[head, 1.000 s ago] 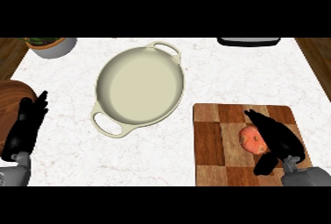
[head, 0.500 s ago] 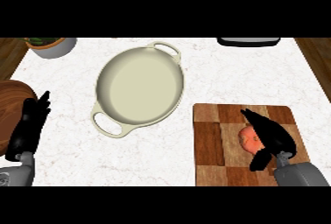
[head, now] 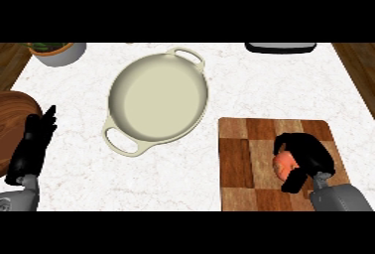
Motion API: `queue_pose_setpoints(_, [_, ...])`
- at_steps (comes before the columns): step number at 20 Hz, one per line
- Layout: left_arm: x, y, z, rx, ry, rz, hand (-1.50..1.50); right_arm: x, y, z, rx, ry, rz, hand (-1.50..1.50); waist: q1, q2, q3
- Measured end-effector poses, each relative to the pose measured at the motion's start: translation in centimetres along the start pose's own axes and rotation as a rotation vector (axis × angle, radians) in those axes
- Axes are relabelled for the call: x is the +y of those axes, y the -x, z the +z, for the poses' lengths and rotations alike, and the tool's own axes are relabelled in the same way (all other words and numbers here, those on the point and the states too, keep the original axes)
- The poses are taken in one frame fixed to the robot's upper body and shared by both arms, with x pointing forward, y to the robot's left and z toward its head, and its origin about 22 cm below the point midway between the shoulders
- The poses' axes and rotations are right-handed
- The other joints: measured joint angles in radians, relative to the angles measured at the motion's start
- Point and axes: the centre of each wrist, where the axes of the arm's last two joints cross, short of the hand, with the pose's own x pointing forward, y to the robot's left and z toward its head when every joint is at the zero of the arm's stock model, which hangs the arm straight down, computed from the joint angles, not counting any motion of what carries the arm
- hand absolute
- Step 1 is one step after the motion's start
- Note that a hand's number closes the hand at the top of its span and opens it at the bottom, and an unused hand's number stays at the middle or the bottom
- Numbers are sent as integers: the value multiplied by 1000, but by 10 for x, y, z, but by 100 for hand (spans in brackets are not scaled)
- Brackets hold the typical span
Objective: Pick the squash from the cutting board and place it in the pot
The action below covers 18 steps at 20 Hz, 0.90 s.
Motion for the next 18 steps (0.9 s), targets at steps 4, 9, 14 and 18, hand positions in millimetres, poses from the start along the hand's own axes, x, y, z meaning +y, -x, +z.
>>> queue_pose_setpoints(4, [2,-7,5,-5,-2,0,0,4,-3,2,-27,64,31,150,0,-1,-1])
queue_pose_setpoints(9, [12,-11,-1,5,-7,-3,0,6,-24,13,87,118,20,150,-6,-1,-1])
queue_pose_setpoints(14, [9,-4,2,13,-10,2,0,13,-59,37,296,179,-35,150,-13,-2,0])
queue_pose_setpoints(18, [11,-7,0,7,-10,1,0,4,-88,58,381,300,-20,150,-10,-1,3])
